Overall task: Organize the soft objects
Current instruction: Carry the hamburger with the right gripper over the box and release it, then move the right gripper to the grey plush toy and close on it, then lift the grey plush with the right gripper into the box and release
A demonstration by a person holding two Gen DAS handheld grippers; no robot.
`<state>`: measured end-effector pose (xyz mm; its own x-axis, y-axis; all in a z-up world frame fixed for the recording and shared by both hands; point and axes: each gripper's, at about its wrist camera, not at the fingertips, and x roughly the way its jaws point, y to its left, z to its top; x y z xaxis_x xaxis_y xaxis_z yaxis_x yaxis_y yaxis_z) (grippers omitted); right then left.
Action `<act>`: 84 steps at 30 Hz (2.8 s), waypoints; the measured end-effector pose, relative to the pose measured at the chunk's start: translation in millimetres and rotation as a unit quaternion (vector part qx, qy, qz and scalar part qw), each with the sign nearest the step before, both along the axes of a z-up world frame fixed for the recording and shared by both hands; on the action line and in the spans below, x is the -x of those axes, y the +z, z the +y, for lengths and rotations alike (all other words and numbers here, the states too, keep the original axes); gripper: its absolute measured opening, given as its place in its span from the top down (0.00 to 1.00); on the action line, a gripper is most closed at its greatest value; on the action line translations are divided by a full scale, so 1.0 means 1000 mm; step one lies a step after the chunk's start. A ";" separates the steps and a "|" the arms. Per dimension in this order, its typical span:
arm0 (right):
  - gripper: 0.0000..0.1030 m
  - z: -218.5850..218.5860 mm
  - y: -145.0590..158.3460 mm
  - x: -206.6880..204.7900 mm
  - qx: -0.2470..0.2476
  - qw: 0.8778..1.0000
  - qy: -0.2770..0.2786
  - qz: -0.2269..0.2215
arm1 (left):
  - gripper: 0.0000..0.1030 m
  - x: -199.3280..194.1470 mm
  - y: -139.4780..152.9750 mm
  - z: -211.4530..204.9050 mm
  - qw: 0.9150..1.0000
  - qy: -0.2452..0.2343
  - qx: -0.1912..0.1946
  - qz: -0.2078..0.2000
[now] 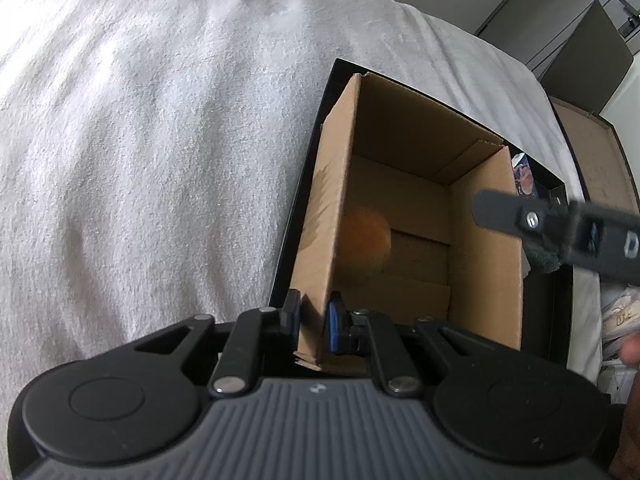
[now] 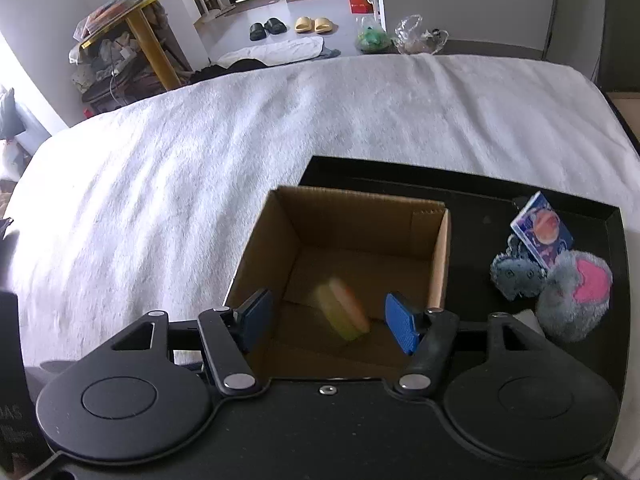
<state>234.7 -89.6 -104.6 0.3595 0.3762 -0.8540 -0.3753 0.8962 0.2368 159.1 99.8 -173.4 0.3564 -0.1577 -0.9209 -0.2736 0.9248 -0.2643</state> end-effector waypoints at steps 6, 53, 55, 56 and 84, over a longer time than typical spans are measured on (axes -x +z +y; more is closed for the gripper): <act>0.39 -0.015 0.000 0.010 0.000 1.000 -0.007 0.004 | 0.89 -0.001 0.002 -0.003 1.000 0.000 -0.007 0.002; 0.19 -0.183 -0.067 -0.041 -0.008 0.982 -0.188 0.021 | 0.41 -0.044 0.011 -0.058 0.988 -0.008 -0.154 0.022; 0.19 -0.186 -0.072 -0.045 -0.006 0.982 -0.189 0.025 | 0.40 -0.048 0.011 -0.061 0.987 -0.011 -0.157 0.025; 0.19 -0.187 -0.075 -0.047 -0.004 0.981 -0.191 0.027 | 0.40 -0.049 0.010 -0.063 0.987 -0.013 -0.159 0.026; 0.66 -0.188 -0.079 -0.048 -0.014 0.986 -0.167 0.025 | 0.38 -0.043 0.013 -0.067 0.982 -0.006 -0.185 0.042</act>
<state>282.7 -277.4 -183.2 0.4246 0.2680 -0.8648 -0.0478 0.9605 0.2741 202.4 33.2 -160.1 0.2765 0.1896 -0.9421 -0.2681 0.9566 0.1138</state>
